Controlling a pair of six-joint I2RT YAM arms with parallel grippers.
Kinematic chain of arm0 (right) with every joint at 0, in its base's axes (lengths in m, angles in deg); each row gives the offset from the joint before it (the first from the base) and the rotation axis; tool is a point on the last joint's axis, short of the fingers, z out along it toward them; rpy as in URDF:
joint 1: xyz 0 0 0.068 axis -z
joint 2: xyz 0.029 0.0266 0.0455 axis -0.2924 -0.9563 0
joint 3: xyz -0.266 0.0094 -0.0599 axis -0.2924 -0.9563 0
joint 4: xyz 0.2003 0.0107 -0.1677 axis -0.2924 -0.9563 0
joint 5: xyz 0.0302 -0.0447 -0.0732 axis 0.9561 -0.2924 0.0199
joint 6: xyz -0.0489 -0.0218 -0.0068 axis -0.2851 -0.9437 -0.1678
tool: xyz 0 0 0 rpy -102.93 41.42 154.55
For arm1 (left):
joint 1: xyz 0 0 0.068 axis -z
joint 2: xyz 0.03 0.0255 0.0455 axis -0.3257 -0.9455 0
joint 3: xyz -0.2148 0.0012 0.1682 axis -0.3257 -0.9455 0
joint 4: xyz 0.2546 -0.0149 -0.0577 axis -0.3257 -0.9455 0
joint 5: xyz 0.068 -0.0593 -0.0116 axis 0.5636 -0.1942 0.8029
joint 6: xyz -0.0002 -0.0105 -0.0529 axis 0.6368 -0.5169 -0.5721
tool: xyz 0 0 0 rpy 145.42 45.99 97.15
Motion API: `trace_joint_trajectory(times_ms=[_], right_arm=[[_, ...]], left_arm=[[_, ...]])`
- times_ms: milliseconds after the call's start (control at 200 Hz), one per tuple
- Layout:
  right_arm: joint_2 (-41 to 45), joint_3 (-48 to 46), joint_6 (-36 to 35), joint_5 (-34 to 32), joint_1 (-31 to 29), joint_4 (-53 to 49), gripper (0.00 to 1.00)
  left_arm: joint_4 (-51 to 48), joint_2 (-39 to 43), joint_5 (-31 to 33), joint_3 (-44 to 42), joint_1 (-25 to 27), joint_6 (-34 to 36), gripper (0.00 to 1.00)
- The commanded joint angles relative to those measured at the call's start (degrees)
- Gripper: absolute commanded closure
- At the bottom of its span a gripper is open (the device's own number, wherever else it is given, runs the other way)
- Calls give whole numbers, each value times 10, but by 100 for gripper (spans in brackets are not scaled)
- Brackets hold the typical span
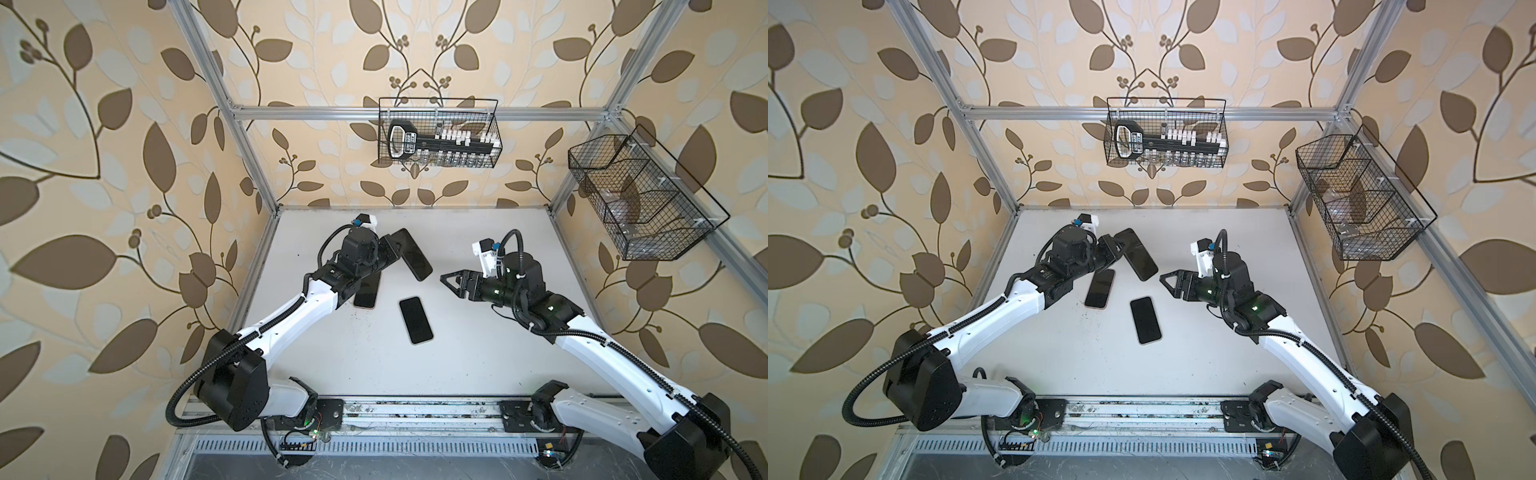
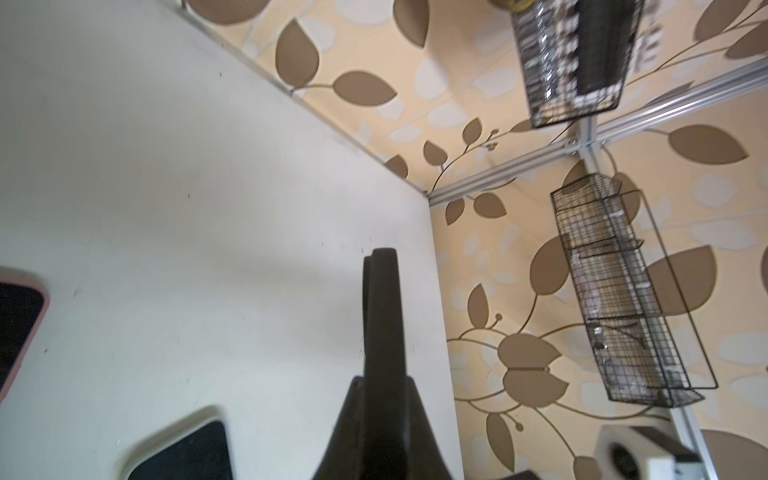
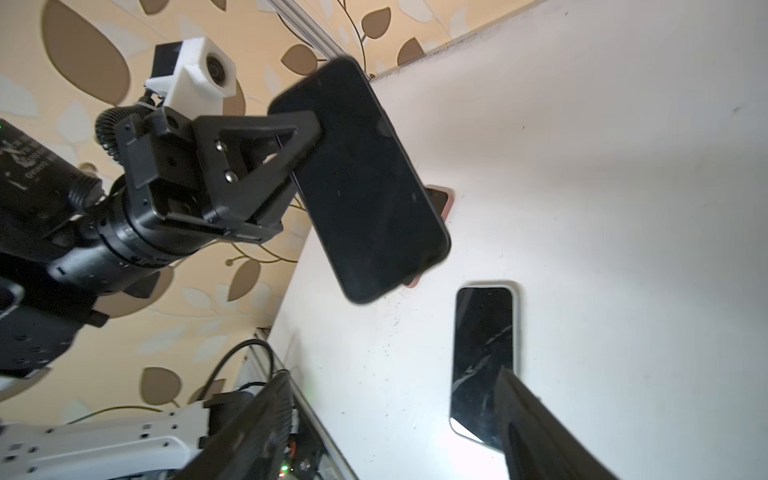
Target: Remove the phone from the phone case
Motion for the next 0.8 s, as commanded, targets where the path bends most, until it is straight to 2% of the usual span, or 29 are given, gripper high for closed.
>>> trace_joint_trajectory(times_ms=[0, 55, 180, 360, 540, 795], right_arm=[[19, -42, 92, 47, 2, 143, 29], [13, -55, 114, 58, -3, 193, 33], [-12, -66, 148, 52, -26, 275, 33], [-51, -75, 194, 26, -40, 385, 37], [-106, -65, 232, 11, -50, 449, 37], [-154, -49, 249, -16, -59, 504, 40]], left_arm=[[160, 35, 38, -5, 1, -52, 100], [193, 34, 48, -18, 2, -75, 100], [254, 27, 53, -44, 4, -118, 100], [283, 32, 57, -65, 7, -134, 100], [304, 41, 59, -82, 11, -151, 100], [322, 42, 51, -86, 11, -168, 100]])
